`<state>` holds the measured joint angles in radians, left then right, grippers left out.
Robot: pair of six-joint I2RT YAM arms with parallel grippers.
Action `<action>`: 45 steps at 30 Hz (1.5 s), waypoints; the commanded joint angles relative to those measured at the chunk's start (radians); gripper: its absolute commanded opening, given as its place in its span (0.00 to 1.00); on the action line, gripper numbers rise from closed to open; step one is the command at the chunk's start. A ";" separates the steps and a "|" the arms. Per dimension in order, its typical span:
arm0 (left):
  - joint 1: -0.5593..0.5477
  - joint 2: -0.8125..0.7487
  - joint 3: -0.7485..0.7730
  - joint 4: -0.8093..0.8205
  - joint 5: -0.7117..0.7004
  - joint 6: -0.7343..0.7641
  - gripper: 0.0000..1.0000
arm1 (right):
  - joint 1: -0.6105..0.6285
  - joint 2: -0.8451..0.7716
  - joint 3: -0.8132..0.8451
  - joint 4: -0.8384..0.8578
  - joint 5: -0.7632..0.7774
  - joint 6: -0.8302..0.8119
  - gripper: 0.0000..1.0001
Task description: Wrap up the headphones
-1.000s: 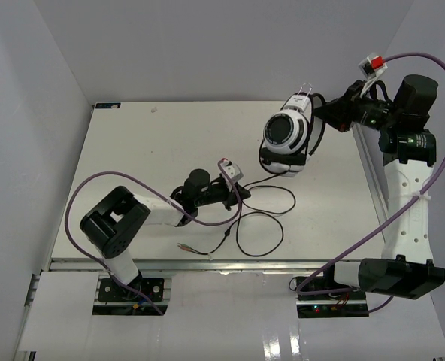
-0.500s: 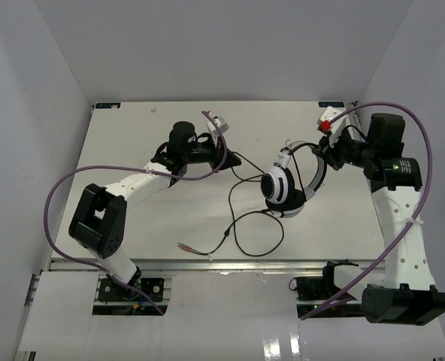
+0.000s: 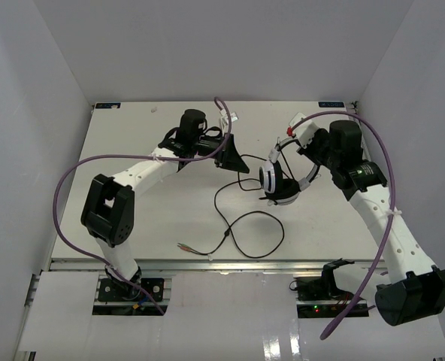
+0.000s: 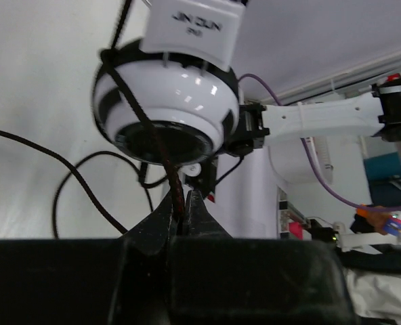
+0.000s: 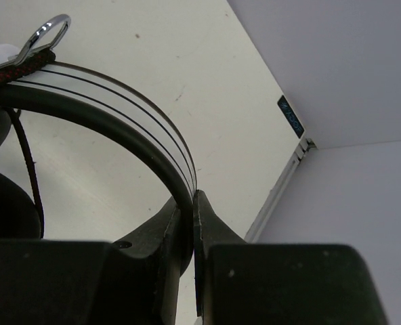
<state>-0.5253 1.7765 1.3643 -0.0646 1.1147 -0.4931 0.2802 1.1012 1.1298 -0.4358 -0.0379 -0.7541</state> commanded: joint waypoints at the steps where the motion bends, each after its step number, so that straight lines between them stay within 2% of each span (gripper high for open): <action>1: -0.024 -0.036 0.062 0.022 0.134 -0.117 0.07 | 0.052 0.037 0.017 0.215 0.216 0.038 0.08; 6: -0.039 -0.032 0.053 0.240 0.135 -0.325 0.09 | 0.163 0.075 -0.022 0.338 0.389 0.026 0.08; 7: -0.039 -0.032 0.048 0.277 0.123 -0.406 0.09 | 0.177 0.080 -0.033 0.374 0.406 0.030 0.08; 10: -0.039 -0.024 0.023 0.428 0.111 -0.568 0.09 | 0.208 0.093 -0.067 0.495 0.505 0.058 0.08; 13: -0.052 -0.021 -0.031 0.616 0.091 -0.741 0.10 | 0.211 0.127 -0.052 0.539 0.580 0.117 0.08; 17: -0.105 -0.011 -0.071 0.730 -0.022 -0.820 0.18 | 0.211 0.167 0.006 0.498 0.586 0.290 0.08; 19: -0.131 -0.003 -0.062 0.713 -0.081 -0.801 0.29 | 0.211 0.209 0.056 0.449 0.580 0.373 0.08; 23: -0.177 -0.004 -0.023 0.607 -0.189 -0.663 0.45 | 0.202 0.260 0.144 0.329 0.512 0.515 0.08; 28: -0.235 -0.059 -0.033 0.505 -0.304 -0.439 0.60 | 0.137 0.300 0.255 0.200 0.370 0.670 0.08; 33: -0.322 -0.146 -0.147 0.480 -0.496 -0.122 0.63 | 0.051 0.339 0.378 0.081 0.165 0.800 0.08; 37: -0.406 -0.180 -0.314 0.608 -0.677 0.102 0.63 | 0.020 0.331 0.435 0.031 0.012 0.866 0.08; 45: -0.463 -0.106 -0.549 0.959 -0.867 0.429 0.63 | -0.052 0.250 0.484 -0.020 -0.174 0.940 0.08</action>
<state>-0.9842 1.6482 0.9036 0.6726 0.4041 -0.3001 0.2714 1.4413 1.5319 -0.4825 -0.0496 0.0758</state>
